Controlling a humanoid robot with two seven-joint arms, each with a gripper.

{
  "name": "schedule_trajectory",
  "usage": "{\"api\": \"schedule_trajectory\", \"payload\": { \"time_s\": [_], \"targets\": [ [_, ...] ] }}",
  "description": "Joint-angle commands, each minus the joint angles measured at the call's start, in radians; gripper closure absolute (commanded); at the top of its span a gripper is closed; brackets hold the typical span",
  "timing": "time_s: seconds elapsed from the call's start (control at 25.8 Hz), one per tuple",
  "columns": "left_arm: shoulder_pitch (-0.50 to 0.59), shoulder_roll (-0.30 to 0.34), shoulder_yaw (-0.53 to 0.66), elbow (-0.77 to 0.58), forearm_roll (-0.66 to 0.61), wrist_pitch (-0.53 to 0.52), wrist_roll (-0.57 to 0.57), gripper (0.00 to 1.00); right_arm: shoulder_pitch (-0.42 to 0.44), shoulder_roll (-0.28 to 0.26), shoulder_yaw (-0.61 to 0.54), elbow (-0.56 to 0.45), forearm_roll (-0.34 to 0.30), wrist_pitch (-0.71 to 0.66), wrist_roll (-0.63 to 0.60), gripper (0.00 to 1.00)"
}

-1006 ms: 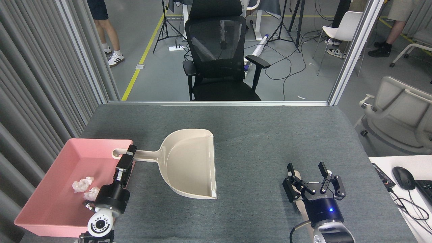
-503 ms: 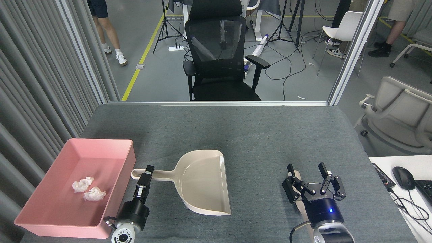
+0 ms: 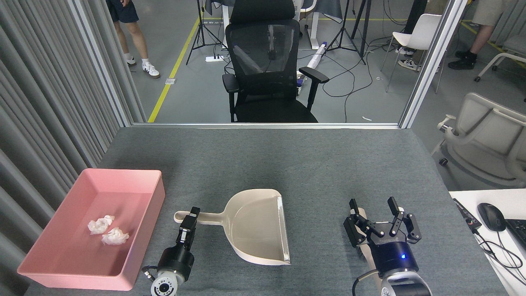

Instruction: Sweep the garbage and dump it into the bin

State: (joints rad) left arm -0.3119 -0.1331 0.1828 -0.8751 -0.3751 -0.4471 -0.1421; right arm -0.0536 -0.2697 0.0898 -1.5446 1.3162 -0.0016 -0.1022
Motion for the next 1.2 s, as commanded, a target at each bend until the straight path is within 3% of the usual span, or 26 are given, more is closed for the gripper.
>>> {"api": "schedule_trajectory", "payload": {
  "time_s": [0.0,0.08,0.15,0.35,0.43,0.46,0.62,0.81,1.16],
  "targets": [
    [-0.042,0.001,0.001,0.041,-0.005,-0.027,-0.002,0.87,0.006,-0.002,0.001,-0.005,0.000,0.000,0.001,0.01],
    [-0.047,0.000,0.000,0.038,-0.012,-0.010,-0.005,0.79,0.006,-0.003,0.001,-0.005,0.000,0.000,0.001,0.01],
    [-0.045,0.000,-0.002,0.031,-0.021,0.031,-0.007,0.56,0.006,-0.005,0.001,-0.005,0.000,0.000,0.002,0.01],
    [-0.039,0.003,-0.002,0.022,-0.028,0.077,-0.008,0.29,0.006,-0.008,0.001,-0.005,0.000,-0.003,0.001,0.01],
    [-0.033,0.003,-0.003,-0.015,-0.034,0.099,-0.010,0.08,0.006,-0.008,0.001,-0.005,0.000,-0.003,0.001,0.01],
    [-0.022,0.006,-0.005,-0.044,-0.044,0.119,-0.014,0.02,0.006,-0.010,0.001,-0.005,0.000,-0.003,0.001,0.01],
    [0.050,0.012,-0.008,-0.188,-0.059,0.165,-0.028,0.02,0.005,-0.010,0.001,-0.003,0.000,-0.003,0.001,0.01],
    [0.105,0.013,-0.020,-0.240,-0.100,0.208,-0.045,0.02,0.005,-0.005,-0.001,-0.005,0.000,-0.003,0.001,0.01],
    [0.229,0.024,-0.055,-0.501,-0.361,0.196,-0.043,0.02,0.003,0.007,-0.002,-0.054,-0.002,-0.001,0.029,0.01]
  ]
}}
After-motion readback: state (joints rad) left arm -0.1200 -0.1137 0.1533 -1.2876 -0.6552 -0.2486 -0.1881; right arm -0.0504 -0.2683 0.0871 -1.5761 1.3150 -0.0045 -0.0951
